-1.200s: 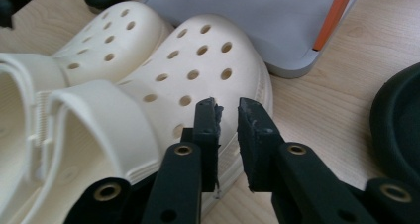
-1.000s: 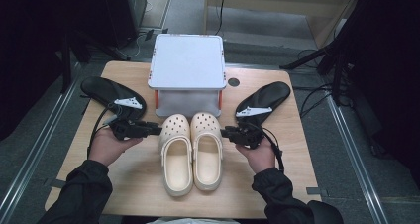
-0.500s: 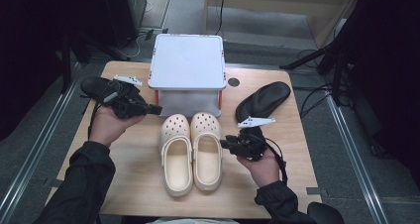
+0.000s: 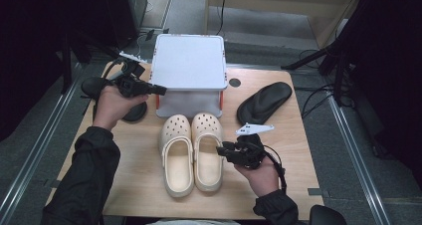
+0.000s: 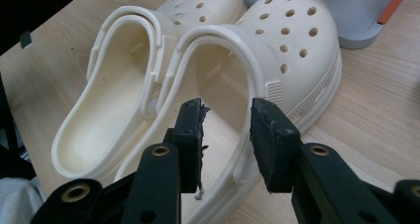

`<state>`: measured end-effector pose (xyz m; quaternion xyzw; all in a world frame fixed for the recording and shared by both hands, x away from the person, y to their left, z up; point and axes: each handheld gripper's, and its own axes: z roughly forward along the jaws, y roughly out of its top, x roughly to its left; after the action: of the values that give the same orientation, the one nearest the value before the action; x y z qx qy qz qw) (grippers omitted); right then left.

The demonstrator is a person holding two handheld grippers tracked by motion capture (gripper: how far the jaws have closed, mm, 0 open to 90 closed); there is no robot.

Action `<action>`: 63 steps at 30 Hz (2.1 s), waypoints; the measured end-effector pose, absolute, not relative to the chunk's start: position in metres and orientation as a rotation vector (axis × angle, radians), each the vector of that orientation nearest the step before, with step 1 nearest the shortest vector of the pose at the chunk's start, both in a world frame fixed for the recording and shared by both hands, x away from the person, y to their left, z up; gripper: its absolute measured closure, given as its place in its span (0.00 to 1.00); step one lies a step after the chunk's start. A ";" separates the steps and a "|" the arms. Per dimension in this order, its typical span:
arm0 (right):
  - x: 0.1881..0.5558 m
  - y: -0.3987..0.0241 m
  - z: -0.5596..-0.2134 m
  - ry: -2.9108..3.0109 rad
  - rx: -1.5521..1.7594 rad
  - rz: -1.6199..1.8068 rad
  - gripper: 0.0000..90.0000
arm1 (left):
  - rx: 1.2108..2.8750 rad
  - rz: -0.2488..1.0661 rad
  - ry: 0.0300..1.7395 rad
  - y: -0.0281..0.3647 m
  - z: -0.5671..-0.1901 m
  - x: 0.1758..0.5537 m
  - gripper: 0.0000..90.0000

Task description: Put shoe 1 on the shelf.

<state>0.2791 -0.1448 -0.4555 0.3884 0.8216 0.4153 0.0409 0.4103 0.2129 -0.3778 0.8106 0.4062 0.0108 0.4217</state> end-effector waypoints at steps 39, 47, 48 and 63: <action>0.274 -0.063 -0.485 2.509 1.279 1.234 0.42 | 2.048 0.079 0.989 0.197 -0.381 0.449 1.00; 0.281 -0.054 -0.490 2.489 1.324 1.206 0.43 | 2.063 0.095 0.991 0.194 -0.380 0.448 1.00; 0.282 -0.053 -0.490 2.484 1.328 1.203 0.45 | 2.061 0.093 0.998 0.194 -0.380 0.448 1.00; 0.287 -0.051 -0.494 2.450 1.409 1.193 0.58 | 2.053 0.081 0.995 0.195 -0.381 0.448 1.00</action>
<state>0.2874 -0.0511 -0.4939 0.4589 0.7982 0.3885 0.0369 0.4483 0.1954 -0.3809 0.8177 0.3963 0.0322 0.4162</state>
